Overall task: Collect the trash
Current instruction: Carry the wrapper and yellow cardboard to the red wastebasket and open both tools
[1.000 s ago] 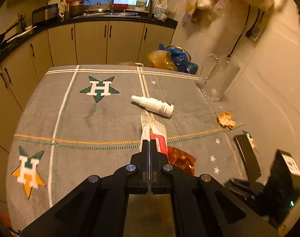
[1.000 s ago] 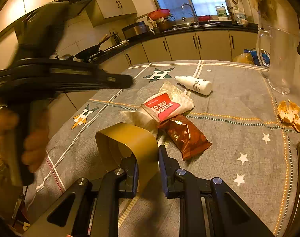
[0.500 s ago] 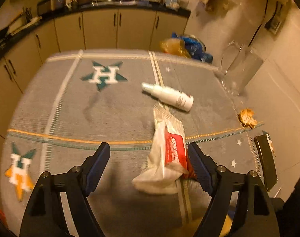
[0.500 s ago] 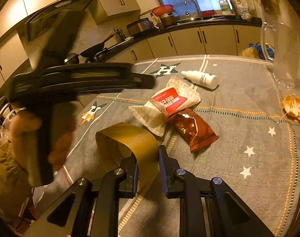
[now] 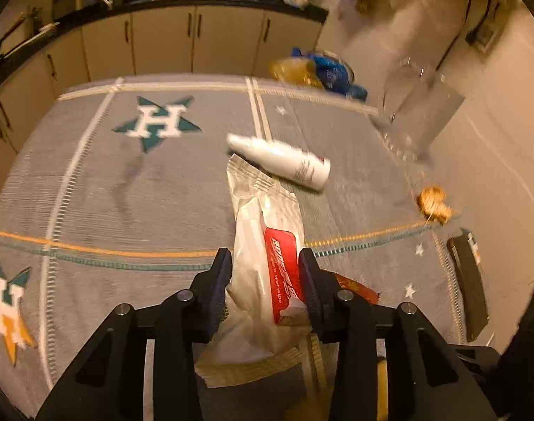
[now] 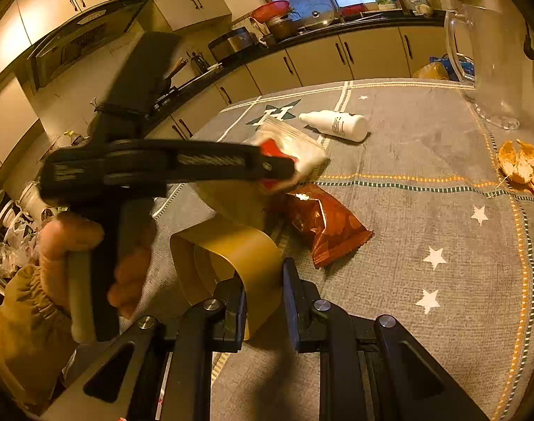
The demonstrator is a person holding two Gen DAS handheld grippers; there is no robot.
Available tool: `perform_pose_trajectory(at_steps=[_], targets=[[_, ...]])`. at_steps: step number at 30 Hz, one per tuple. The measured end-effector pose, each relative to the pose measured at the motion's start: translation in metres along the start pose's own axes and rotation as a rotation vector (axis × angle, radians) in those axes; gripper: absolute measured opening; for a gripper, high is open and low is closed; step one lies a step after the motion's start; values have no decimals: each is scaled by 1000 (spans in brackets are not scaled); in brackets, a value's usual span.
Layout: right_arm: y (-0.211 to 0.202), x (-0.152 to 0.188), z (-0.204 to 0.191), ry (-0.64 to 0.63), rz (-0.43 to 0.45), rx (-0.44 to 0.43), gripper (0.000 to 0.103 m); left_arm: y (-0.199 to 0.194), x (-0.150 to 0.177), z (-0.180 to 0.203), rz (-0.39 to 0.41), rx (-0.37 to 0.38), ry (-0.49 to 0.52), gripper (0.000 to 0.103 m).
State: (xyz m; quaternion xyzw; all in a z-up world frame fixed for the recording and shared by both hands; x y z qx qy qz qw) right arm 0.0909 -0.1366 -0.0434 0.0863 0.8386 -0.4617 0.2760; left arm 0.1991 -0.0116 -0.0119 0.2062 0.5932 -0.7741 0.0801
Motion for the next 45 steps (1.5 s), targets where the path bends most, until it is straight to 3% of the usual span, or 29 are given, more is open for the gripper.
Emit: perform_pose_trajectory(at_steps=[7,16,26,32,45], targets=[[-7,4,-3,-5,15,-8,20,-77,26,-2,127,-51,15,38],[-14,6,-13,-26,37,-4,20,-182,109,-7,278,-162,32,39],[-10,9,-33,-18,10,36,20,-279,231,-62,455,-303,-165,39],[-24,30,-70,-39,-8,17,20,-301,278,-103,497,-413,-263,39],[-37,58,-174,-137,-15,-98,20,-331,362,-190,530,-471,-475,39]])
Point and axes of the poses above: each gripper's, at about its wrist camera, not at the fingertips, and y roughly the way its jaws point, z to its right, x to its underside, the point moved 3 cm from there along y, roughly the way its jaws point, and after that the axes turned 10 degrees about -z, right-handed, at the moved point
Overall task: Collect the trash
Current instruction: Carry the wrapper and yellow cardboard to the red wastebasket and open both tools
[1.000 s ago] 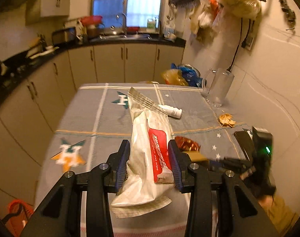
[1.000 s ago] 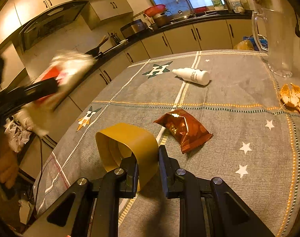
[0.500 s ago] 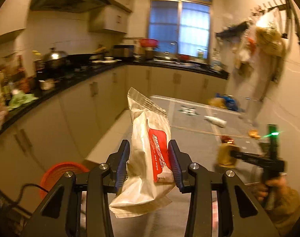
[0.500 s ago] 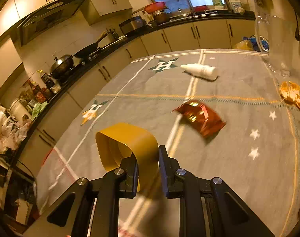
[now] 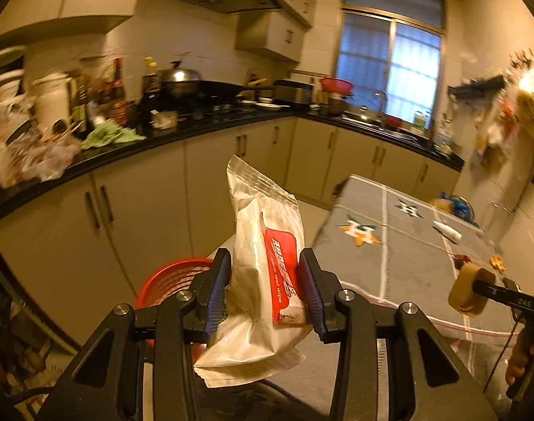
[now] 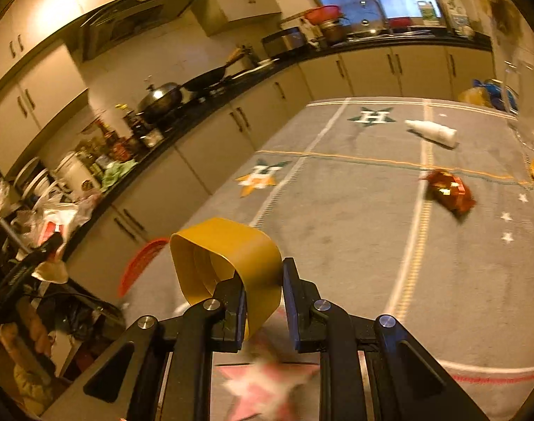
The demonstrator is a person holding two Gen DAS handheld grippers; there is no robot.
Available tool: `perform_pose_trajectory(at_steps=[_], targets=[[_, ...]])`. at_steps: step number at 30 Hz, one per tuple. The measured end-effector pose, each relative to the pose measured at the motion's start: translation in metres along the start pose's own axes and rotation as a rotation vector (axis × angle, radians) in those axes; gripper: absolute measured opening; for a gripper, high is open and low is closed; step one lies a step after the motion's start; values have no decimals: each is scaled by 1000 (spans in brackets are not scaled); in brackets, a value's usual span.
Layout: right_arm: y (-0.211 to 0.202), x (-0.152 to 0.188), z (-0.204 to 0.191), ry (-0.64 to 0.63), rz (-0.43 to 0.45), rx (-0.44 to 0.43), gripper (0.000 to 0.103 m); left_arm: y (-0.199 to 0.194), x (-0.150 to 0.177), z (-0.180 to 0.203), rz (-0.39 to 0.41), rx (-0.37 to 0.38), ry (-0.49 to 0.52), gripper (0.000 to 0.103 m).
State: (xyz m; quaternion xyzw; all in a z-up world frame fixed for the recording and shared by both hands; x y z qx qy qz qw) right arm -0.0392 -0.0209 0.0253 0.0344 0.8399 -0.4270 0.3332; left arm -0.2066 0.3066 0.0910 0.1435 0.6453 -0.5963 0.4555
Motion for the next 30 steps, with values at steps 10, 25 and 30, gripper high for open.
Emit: perform_pose_trajectory(at_steps=[10,25,30], targets=[[33,1,-67,-88,-56,-59,20,18,18,-54,-41,-76,-71,39],[107,-1,-136,-188,-177,-89,20,68,34,-101,-136,-127,-120,39],[130,-4,-156,-208,-207,-98,20,80,38,-114,-159,-138,-135,39]])
Point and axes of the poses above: each gripper's, at about its wrist camera, not at the fingertips, and y roughly the way its jaws point, z to its right, x to its underside, the point moved 3 cm from there along y, roughly the way its jaws point, and after that the axes turned 10 degrees about -z, right-handed, at the moved point
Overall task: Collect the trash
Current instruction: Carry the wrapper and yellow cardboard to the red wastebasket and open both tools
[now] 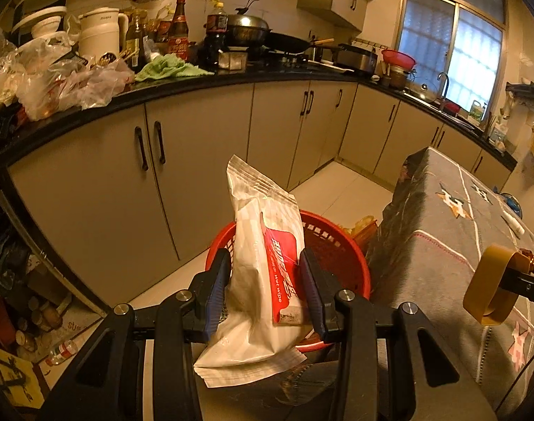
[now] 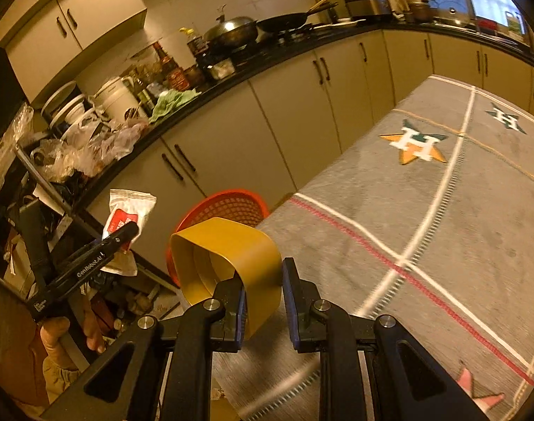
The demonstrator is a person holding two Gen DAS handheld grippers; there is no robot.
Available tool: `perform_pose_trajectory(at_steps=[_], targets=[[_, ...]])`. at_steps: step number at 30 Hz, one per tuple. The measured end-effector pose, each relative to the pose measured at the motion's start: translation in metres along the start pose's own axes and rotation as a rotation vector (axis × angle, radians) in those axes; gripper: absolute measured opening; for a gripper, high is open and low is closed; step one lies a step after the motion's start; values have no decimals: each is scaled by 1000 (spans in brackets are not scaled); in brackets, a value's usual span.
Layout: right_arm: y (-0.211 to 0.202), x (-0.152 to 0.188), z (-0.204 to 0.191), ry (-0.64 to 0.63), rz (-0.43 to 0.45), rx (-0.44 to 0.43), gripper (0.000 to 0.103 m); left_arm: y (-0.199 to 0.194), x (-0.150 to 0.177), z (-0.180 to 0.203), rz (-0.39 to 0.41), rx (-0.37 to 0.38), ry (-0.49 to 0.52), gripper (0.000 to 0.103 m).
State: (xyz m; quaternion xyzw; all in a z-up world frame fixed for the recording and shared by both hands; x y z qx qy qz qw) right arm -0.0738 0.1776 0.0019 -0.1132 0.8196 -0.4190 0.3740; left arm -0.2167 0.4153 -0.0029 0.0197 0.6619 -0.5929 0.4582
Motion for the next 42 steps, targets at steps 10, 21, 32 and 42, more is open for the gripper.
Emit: perform_pose_trajectory(at_steps=[10,21,32,42], targets=[[42,-26,-30,-45,-37,-7,20,27,-1,-7,-62,-9,-14,39],[89,-69,-41,-23,-33,11,20,56,-11,6,-110,-20,49,39],[137,-85,-37,10,-87,12,20,78,-14,9,-144,-19,72,40],[149,-85,-34,44,-96,-17,34,74,-15,3,-136,-14,55,54]])
Point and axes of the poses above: each gripper's, at about its wrist camera, not at the fingertips, and y roughly the way its jaws point, z to its right, x to its underside, the point moved 3 cm from there along y, roughly the way its jaws point, and after that the axes turned 10 degrees about -z, right-handed, at the moved point
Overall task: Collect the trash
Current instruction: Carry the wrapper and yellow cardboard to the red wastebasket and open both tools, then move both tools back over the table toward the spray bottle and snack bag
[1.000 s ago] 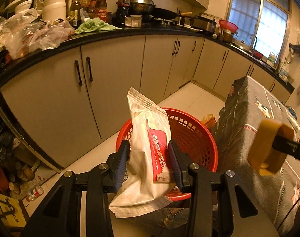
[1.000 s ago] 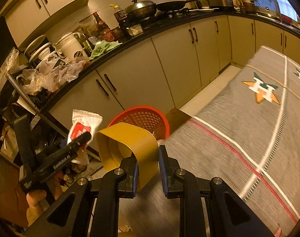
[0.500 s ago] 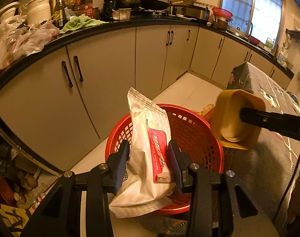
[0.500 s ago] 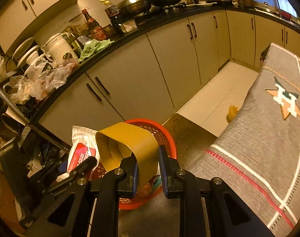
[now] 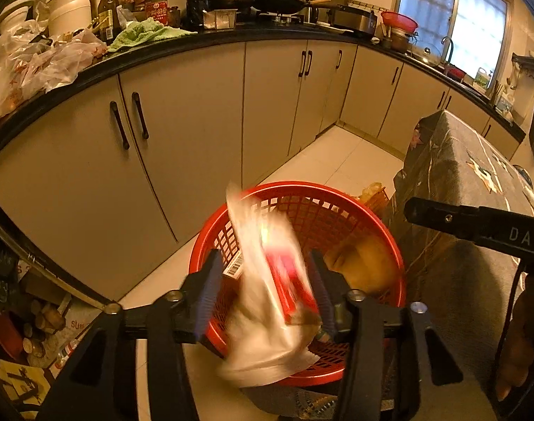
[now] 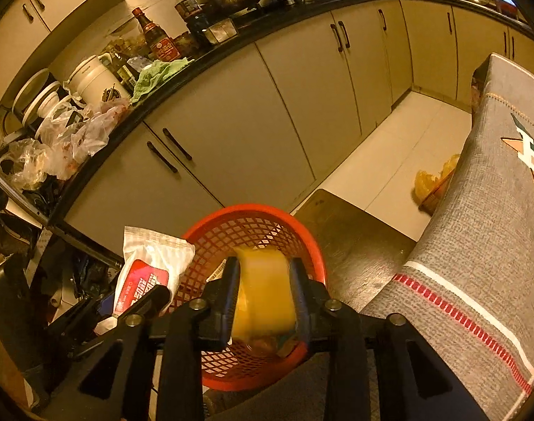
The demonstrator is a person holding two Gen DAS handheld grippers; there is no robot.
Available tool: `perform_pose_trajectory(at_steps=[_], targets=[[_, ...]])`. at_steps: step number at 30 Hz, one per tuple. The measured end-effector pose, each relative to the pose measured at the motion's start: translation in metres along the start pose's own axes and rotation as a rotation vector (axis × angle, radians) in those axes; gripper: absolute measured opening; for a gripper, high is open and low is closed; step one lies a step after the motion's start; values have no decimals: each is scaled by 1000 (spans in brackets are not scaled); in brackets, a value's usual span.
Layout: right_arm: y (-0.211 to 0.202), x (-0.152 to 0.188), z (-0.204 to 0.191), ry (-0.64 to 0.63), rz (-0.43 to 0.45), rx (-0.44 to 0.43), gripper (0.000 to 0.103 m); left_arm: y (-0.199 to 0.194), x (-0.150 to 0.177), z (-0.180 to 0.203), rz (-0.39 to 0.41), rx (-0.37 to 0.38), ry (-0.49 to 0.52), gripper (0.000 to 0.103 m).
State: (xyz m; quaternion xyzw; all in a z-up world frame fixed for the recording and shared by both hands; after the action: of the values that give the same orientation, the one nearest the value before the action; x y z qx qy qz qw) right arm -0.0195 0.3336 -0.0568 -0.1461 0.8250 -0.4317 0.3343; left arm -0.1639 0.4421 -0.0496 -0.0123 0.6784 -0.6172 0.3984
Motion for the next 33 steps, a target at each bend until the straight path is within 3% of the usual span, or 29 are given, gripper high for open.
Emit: perform_pose_trajectory(at_steps=[2,5,20,33], targets=[[-3,0,1,4,5,-2,36,-4,0,1,10,-3,4,63],[-10,2,3,15,19,-4,42,-10,2,6,19,-12,12,69],[-67,34,24,69,98,9,52,-48,11,28,63,-63,34,71],[-130,76,47,100,184,26,61,-92,23,73,129,-93,111,76]])
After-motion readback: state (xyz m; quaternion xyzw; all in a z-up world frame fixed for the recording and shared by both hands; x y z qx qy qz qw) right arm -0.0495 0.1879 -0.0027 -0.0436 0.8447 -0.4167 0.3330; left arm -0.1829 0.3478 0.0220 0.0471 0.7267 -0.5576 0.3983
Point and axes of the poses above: each gripper's, at about its wrist camera, not at the fingertips, and y roughly the way its jaws point, z to its right, x to its underside, the point moved 3 cm from there along y, roughly the way its jaws point, and after that the axes turned 10 degrees about -z, right-handed, at the moved point
